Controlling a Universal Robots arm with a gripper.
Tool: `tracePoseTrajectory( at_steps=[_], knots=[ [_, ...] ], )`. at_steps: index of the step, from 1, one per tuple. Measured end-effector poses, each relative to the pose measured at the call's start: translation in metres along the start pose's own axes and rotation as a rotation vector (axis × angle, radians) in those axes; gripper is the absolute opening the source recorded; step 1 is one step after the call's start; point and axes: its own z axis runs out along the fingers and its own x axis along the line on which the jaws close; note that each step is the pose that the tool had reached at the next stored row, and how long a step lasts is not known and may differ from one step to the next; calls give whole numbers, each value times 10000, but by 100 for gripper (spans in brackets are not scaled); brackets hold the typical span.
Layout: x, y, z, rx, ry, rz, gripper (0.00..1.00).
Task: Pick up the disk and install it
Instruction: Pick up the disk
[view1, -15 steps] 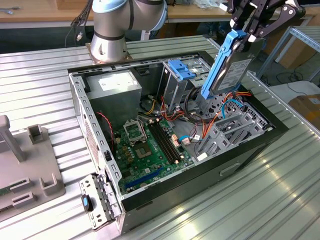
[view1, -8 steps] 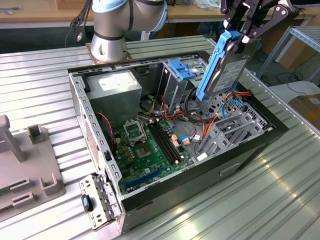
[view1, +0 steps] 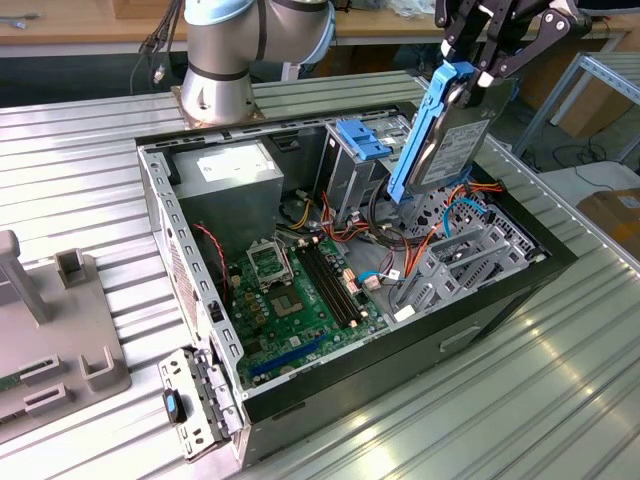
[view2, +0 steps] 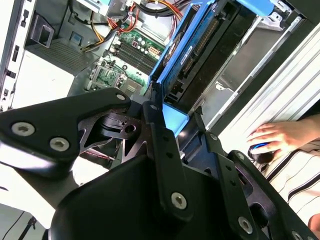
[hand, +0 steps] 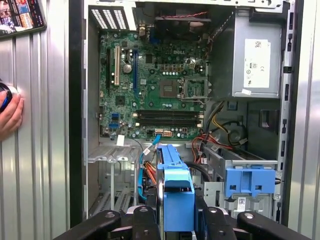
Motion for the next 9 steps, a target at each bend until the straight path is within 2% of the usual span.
tracePoseTrajectory(
  at_steps=[6, 9],
  knots=[
    [135, 12, -3, 11, -1, 1, 37],
    [155, 13, -3, 11, -2, 1, 37]
  ],
)
